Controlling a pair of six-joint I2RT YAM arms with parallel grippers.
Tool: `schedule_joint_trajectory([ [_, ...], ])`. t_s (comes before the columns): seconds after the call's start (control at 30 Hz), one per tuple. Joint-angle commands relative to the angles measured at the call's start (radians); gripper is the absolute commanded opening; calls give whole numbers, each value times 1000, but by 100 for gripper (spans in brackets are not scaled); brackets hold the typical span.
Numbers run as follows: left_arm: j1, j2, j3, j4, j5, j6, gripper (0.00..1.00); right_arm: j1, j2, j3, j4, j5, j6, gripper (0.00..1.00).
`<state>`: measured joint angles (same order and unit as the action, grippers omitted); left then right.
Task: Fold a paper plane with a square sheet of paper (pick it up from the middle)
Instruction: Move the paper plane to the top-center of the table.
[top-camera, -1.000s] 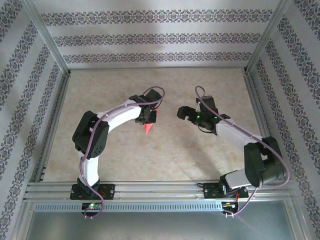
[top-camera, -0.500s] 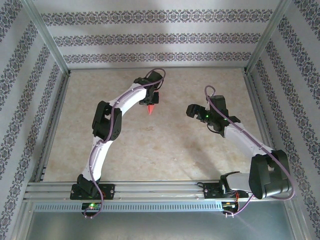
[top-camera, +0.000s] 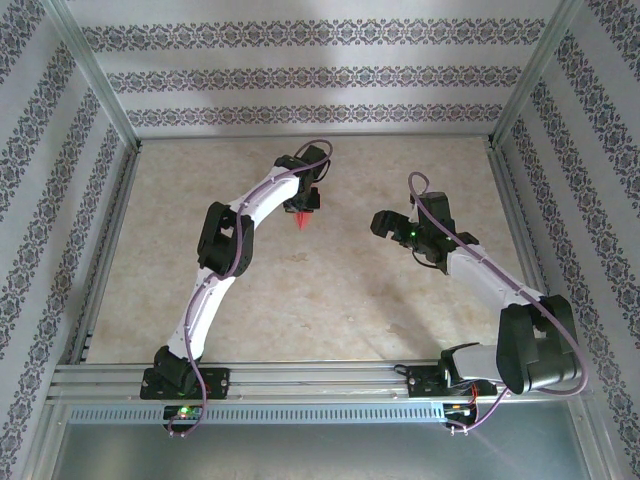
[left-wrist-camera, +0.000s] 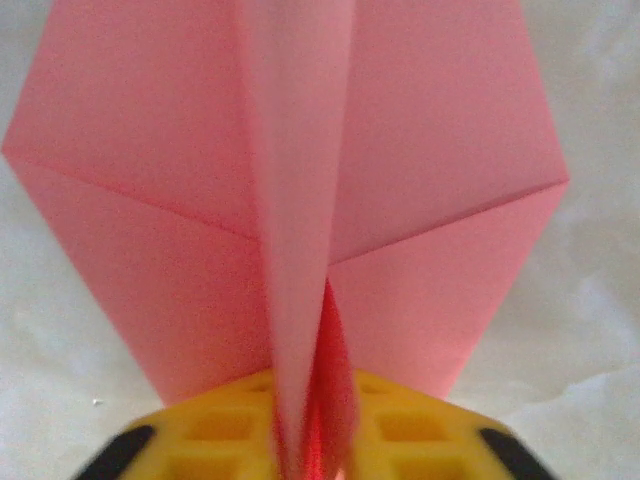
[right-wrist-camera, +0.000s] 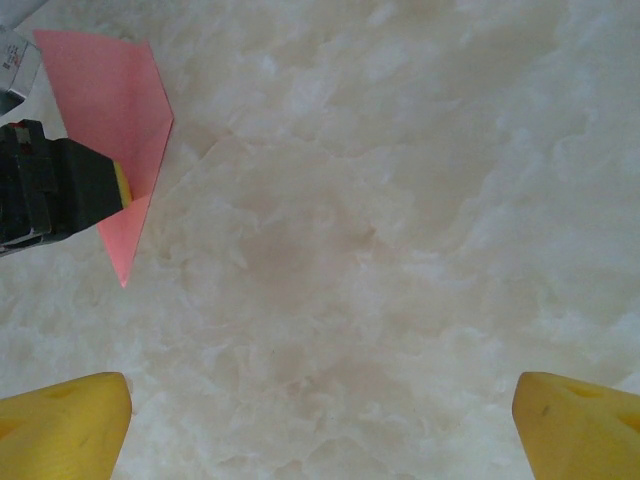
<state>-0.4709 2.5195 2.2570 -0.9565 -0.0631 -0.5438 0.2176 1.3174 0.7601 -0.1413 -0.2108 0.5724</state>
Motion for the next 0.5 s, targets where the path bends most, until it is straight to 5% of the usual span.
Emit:
schedule_joint_trajectory([
  [0.0, 9, 15, 19, -54, -38, -30, 24, -8, 5, -17, 11, -19, 9, 98],
  [0.47, 8, 30, -15, -24, -36, -55, 32, -9, 30, -19, 23, -41, 23, 98],
])
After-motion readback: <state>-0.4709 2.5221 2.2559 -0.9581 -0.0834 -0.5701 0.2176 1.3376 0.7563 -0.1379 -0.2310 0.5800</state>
